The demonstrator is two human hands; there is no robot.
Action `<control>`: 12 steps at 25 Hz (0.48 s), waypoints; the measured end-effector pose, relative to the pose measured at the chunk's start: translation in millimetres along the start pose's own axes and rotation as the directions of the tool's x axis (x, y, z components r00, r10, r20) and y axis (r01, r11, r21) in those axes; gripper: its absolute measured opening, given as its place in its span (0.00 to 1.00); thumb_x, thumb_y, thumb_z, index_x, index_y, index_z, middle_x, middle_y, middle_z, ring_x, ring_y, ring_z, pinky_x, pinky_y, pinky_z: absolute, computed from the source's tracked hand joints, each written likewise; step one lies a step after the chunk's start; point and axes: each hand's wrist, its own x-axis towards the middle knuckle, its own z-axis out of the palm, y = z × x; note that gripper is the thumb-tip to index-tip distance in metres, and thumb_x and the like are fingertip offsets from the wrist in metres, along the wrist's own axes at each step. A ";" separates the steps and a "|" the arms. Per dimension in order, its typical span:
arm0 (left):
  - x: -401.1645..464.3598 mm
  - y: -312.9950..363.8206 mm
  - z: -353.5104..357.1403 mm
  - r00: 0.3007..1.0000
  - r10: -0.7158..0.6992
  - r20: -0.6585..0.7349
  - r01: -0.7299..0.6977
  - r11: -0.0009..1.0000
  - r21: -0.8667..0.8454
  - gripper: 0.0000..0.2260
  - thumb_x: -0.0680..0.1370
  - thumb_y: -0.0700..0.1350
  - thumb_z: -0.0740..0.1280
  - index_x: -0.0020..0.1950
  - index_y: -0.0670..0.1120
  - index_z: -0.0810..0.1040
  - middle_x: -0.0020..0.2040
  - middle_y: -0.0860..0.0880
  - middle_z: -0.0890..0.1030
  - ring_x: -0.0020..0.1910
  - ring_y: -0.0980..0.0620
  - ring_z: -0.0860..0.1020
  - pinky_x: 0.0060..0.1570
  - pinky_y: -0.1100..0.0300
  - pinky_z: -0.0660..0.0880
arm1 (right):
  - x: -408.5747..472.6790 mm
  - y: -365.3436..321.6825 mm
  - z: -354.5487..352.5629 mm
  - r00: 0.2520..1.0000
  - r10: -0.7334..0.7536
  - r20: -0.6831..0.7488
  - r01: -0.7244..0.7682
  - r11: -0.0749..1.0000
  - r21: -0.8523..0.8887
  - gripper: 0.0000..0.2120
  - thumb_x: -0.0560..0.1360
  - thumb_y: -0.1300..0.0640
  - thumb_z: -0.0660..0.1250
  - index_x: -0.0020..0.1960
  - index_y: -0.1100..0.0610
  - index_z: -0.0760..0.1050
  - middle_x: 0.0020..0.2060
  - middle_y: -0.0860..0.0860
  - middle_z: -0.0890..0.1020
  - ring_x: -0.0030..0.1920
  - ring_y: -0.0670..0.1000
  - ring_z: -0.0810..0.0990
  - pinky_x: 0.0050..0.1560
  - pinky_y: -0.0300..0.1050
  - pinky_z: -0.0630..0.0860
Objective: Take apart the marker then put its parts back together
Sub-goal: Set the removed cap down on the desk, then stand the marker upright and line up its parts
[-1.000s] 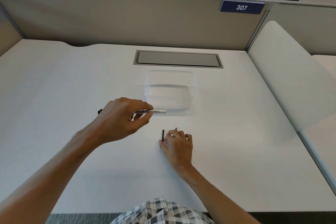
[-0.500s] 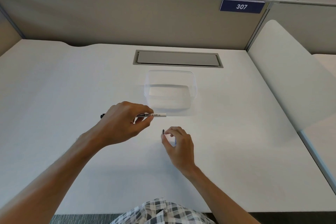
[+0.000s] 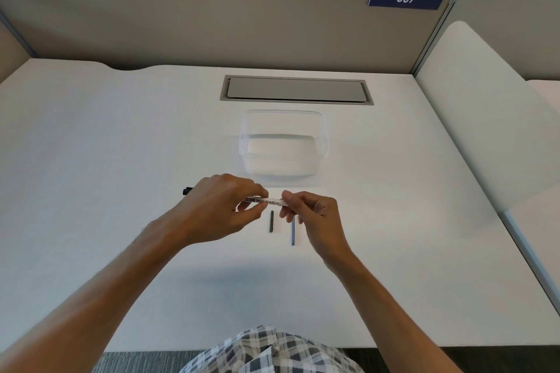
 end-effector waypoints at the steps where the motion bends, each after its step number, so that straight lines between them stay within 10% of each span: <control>1: -0.1 -2.2 -1.2 1.000 -0.011 0.005 0.011 1.000 0.019 0.07 0.77 0.55 0.63 0.49 0.56 0.79 0.34 0.56 0.77 0.32 0.60 0.71 0.33 0.58 0.72 | 1.4 -1.2 -3.6 1.000 0.002 0.021 -0.002 1.000 -0.006 0.11 0.78 0.54 0.70 0.39 0.55 0.85 0.32 0.50 0.85 0.32 0.44 0.78 0.36 0.30 0.71; 7: -2.7 -18.4 -14.9 0.997 -0.077 -0.005 0.078 0.997 0.031 0.07 0.78 0.55 0.64 0.47 0.56 0.80 0.33 0.57 0.77 0.33 0.58 0.74 0.33 0.59 0.71 | 8.8 -1.0 -28.6 0.997 0.072 0.038 -0.069 0.995 -0.066 0.06 0.76 0.56 0.72 0.44 0.56 0.86 0.35 0.49 0.86 0.35 0.43 0.80 0.40 0.30 0.72; 12: -0.8 -21.6 -14.1 0.991 -0.115 0.065 0.114 0.993 0.011 0.08 0.78 0.55 0.65 0.47 0.55 0.82 0.31 0.56 0.77 0.32 0.53 0.74 0.31 0.60 0.68 | 4.0 -1.1 -25.8 0.982 -0.154 0.113 0.191 0.784 -0.591 0.10 0.73 0.46 0.73 0.53 0.46 0.83 0.51 0.41 0.84 0.52 0.42 0.80 0.50 0.34 0.72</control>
